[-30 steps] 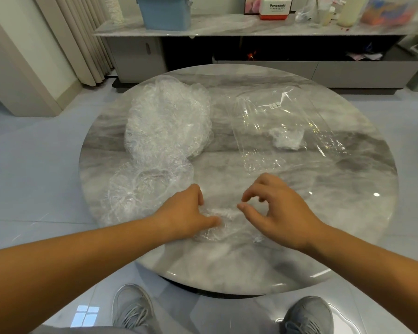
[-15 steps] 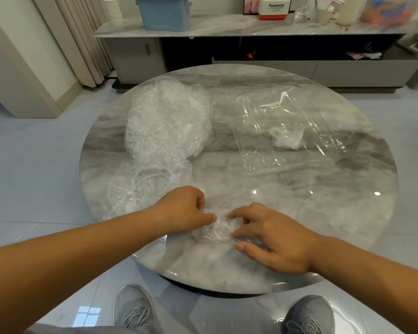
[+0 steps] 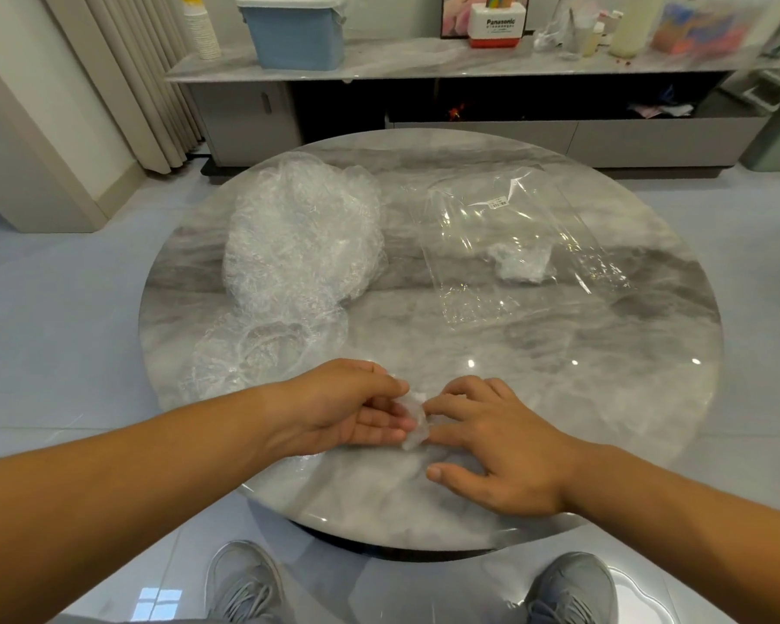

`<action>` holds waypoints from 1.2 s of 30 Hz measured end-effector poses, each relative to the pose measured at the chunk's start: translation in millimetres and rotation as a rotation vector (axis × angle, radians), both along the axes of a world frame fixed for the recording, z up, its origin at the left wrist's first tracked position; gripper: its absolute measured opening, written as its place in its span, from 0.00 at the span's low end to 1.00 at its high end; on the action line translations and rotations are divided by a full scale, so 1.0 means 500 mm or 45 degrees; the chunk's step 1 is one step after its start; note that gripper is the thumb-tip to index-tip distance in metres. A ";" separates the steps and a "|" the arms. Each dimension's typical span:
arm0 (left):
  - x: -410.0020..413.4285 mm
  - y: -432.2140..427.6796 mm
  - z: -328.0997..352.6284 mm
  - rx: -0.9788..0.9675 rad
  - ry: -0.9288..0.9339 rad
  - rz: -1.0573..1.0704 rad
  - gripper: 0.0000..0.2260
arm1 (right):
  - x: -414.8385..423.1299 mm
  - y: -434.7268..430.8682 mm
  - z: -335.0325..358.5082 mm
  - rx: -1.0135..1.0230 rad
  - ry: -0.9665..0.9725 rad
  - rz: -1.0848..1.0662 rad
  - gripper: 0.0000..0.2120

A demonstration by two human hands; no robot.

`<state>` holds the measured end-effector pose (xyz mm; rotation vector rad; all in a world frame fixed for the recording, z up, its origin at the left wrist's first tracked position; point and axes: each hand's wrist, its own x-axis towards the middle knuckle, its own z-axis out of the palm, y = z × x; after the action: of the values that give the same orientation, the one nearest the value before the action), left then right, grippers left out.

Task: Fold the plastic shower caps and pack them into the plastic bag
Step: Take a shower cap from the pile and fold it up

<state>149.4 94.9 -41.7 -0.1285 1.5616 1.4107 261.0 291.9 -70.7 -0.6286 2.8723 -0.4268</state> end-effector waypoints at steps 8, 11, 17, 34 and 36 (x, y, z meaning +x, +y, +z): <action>0.013 0.014 -0.010 0.055 -0.168 0.001 0.16 | -0.011 0.047 0.034 -0.534 0.008 -0.853 0.08; 0.013 0.016 -0.013 0.069 -0.171 0.000 0.18 | -0.023 0.043 0.036 -0.376 -0.206 -1.036 0.18; 0.012 0.013 -0.011 0.097 -0.167 -0.027 0.20 | -0.046 0.015 0.026 -0.601 -0.425 -1.190 0.13; 0.017 0.008 -0.014 0.284 -0.289 -0.068 0.22 | -0.006 -0.016 0.013 -1.058 -0.303 -0.663 0.13; 0.012 0.005 -0.007 0.261 -0.274 -0.071 0.22 | -0.006 -0.013 0.013 -0.986 -0.300 -0.630 0.17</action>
<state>155.5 97.6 -45.3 -0.1082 1.2298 1.4532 258.2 285.6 -64.1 0.0794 2.5362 -1.5950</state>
